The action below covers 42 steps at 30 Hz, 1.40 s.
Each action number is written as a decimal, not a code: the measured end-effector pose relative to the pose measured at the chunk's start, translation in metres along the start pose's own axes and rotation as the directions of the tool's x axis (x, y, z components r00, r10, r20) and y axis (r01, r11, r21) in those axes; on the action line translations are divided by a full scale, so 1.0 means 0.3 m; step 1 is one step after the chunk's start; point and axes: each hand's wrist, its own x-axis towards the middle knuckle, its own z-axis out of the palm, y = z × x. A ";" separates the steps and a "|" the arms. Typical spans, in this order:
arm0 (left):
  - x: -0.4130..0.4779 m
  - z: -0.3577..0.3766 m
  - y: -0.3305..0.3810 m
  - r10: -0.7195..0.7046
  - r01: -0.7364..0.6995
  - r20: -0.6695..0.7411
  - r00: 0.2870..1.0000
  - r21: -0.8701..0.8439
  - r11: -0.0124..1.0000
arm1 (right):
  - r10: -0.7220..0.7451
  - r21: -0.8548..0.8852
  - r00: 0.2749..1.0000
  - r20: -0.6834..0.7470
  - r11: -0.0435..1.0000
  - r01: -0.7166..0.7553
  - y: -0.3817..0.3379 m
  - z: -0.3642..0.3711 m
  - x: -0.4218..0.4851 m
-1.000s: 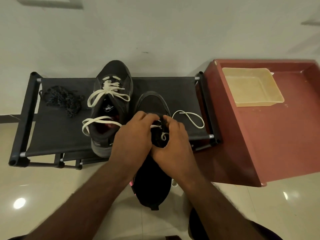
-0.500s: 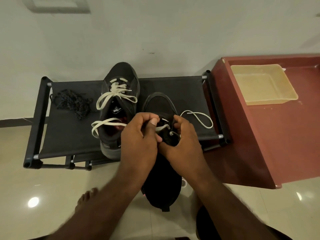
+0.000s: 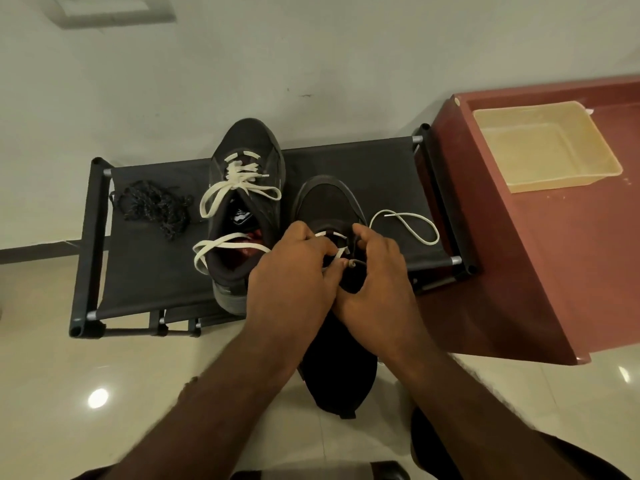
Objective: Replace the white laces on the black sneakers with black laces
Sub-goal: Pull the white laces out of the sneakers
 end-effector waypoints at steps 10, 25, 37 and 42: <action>0.009 -0.023 0.012 -0.113 -0.059 -0.262 0.958 -0.567 0.822 | 0.023 0.025 0.999 -0.023 0.999 -0.023 -0.009 0.008 0.006; 0.007 0.006 0.002 -0.035 -0.006 -0.083 0.996 -0.450 0.893 | 0.018 0.011 1.000 0.001 1.000 -0.018 -0.009 0.008 0.000; 0.005 0.021 -0.007 0.171 -0.191 -0.105 0.980 -0.225 0.955 | 0.021 0.023 0.999 -0.032 1.000 -0.020 -0.014 0.014 -0.002; 0.012 0.021 -0.010 0.114 -0.113 -0.003 0.994 -0.142 0.983 | 0.018 -0.007 1.000 -0.020 1.000 -0.018 -0.010 0.020 -0.003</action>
